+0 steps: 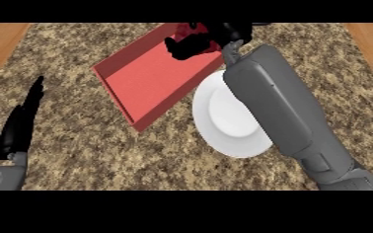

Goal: Pick the pear from the plate and place it in the cardboard box

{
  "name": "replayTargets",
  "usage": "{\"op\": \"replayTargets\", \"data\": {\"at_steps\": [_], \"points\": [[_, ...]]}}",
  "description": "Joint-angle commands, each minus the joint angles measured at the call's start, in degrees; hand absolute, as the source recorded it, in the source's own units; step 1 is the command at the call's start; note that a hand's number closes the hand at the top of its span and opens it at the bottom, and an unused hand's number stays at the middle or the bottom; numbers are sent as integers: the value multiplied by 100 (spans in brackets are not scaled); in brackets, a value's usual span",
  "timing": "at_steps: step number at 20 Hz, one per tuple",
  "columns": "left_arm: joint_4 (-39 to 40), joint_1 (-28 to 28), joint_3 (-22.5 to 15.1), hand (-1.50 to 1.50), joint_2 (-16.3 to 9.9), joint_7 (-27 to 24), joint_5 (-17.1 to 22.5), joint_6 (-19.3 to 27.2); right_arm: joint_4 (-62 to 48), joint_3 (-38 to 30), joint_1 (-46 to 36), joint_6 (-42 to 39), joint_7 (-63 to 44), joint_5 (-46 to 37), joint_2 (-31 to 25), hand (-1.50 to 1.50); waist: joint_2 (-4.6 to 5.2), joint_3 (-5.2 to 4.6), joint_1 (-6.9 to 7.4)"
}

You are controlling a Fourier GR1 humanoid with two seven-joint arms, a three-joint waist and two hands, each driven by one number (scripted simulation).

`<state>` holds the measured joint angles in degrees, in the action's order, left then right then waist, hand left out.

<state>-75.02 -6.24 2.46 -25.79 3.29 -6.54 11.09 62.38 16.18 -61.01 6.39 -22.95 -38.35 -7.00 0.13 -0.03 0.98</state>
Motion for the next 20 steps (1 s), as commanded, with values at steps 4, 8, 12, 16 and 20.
{"op": "replayTargets", "data": {"at_steps": [4,8,12,16,20], "points": [[210,-184,4,0,101,-137,-66,-89,-1935,-810,-1257,308,259,307,648,150,49,-2,93],[173,-411,-68,0,68,12,-199,-117,-2951,-781,-1593,856,656,617,692,150,86,-3,221],[90,-350,-188,0,318,-9,-337,99,-3769,-1103,-2049,1009,962,551,697,150,117,-5,249],[-91,-538,-258,0,213,148,-265,-178,-4367,-574,-2024,1319,722,536,699,150,171,-9,548],[-66,-537,-188,0,104,44,-228,-288,-4687,-957,-1993,1554,546,970,700,-150,194,-6,659]]}}
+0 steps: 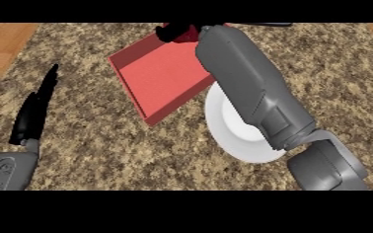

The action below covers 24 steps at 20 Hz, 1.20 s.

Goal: Pick the pear from the plate and place it in the cardboard box

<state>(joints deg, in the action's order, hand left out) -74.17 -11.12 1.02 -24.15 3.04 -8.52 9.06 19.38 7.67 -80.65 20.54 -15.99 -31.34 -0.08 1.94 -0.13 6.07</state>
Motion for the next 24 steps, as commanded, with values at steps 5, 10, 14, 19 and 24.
{"op": "replayTargets", "data": {"at_steps": [5,10,14,19,24], "points": [[-4,-344,-101,0,81,165,-85,-31,-644,-314,-90,92,80,604,8,-150,78,3,220],[64,-248,3,0,15,60,50,-199,-664,-413,40,435,758,750,8,-150,51,5,163],[-33,-43,-59,0,80,3,-49,-90,-437,-700,-2,1035,1247,1000,8,-150,35,12,140],[40,33,117,0,56,-49,-1,-12,-218,-1316,45,1508,1805,1510,8,-150,1,12,-37],[-25,125,252,0,-20,25,51,-53,-157,-1788,325,1026,2600,1940,-330,-150,-56,15,-235]]}}
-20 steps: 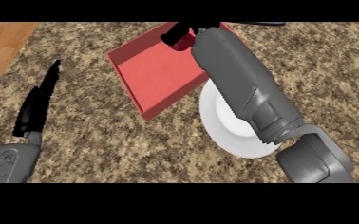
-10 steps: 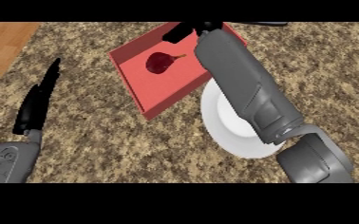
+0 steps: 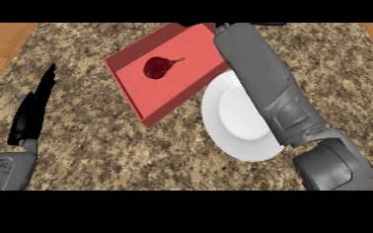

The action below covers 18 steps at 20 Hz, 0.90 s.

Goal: Pick the pear from the plate and place it in the cardboard box

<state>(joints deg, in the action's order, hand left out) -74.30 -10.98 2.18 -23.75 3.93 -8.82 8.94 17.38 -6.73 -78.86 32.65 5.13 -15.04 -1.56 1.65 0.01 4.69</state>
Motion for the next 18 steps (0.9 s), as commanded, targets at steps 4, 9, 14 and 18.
{"op": "replayTargets", "data": {"at_steps": [4,9,14,18], "points": [[232,161,240,0,-88,-279,54,-67,16,-518,293,-375,685,438,-434,-150,-74,-3,-268],[-344,733,370,0,-184,-91,154,-130,318,-620,1024,-1132,871,601,-1189,-150,-176,5,-396],[-82,570,287,0,51,-76,-77,61,582,-555,1590,-1746,1098,598,-1677,-150,-178,1,-496],[-695,869,340,0,11,147,-54,-22,920,-413,1961,-2245,1016,570,-1877,-150,-179,2,-439]]}}
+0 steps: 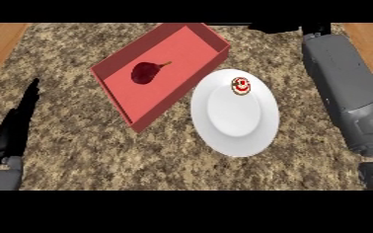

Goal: Pick the pear from the plate and place it in the cardboard box

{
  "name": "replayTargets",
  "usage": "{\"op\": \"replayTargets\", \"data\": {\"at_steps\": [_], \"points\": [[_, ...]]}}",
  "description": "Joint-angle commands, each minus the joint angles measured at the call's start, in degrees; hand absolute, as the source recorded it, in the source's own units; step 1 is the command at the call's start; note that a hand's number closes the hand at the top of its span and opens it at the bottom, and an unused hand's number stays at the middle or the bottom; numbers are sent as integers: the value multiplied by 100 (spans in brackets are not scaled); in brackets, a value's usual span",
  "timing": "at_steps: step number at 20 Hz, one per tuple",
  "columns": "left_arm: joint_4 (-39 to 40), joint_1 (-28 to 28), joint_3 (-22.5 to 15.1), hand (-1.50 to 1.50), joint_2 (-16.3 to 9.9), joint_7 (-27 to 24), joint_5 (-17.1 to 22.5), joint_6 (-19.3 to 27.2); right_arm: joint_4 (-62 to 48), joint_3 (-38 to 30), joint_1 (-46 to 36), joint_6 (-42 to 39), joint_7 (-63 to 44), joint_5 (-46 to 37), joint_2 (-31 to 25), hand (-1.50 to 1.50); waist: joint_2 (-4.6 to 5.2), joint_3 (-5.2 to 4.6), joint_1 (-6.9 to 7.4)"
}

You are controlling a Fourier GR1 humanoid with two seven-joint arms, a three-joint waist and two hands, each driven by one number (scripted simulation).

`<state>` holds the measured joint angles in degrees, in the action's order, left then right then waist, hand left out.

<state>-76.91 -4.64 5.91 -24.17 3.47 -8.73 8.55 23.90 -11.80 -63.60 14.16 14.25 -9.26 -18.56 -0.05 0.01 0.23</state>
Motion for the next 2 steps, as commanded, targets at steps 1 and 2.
{"op": "replayTargets", "data": {"at_steps": [1,2], "points": [[159,-20,-5,0,115,-53,-111,57,429,163,383,-788,-126,-26,-481,-150,-14,-3,-69],[41,-120,17,0,27,181,-83,-57,696,213,665,-842,-157,4,-403,-150,-28,-3,-95]]}}
